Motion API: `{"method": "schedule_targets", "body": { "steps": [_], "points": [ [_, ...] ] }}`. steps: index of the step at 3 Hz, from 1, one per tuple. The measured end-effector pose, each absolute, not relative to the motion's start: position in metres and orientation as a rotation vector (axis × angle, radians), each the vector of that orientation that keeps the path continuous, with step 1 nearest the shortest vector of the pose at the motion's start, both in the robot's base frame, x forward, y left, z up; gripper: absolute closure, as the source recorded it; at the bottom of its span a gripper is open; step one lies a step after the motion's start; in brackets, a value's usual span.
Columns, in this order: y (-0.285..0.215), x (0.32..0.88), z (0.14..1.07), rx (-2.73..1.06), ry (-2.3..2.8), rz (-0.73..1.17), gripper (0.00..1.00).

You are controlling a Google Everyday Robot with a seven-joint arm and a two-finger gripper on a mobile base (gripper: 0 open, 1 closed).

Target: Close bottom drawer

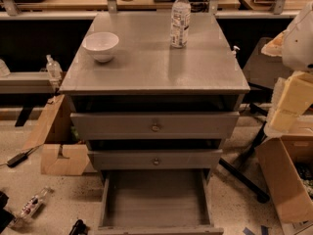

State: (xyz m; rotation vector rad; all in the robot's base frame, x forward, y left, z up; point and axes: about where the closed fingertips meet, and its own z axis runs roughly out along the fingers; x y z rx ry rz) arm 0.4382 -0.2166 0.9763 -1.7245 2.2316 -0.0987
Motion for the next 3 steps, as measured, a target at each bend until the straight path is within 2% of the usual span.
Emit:
{"method": "schedule_targets", "body": {
  "steps": [2, 3],
  "points": [
    [-0.216, 0.439, 0.964, -1.688, 2.204, -0.068, 0.00],
    [-0.198, 0.424, 0.919, -1.631, 2.140, 0.072, 0.00]
  ]
}}
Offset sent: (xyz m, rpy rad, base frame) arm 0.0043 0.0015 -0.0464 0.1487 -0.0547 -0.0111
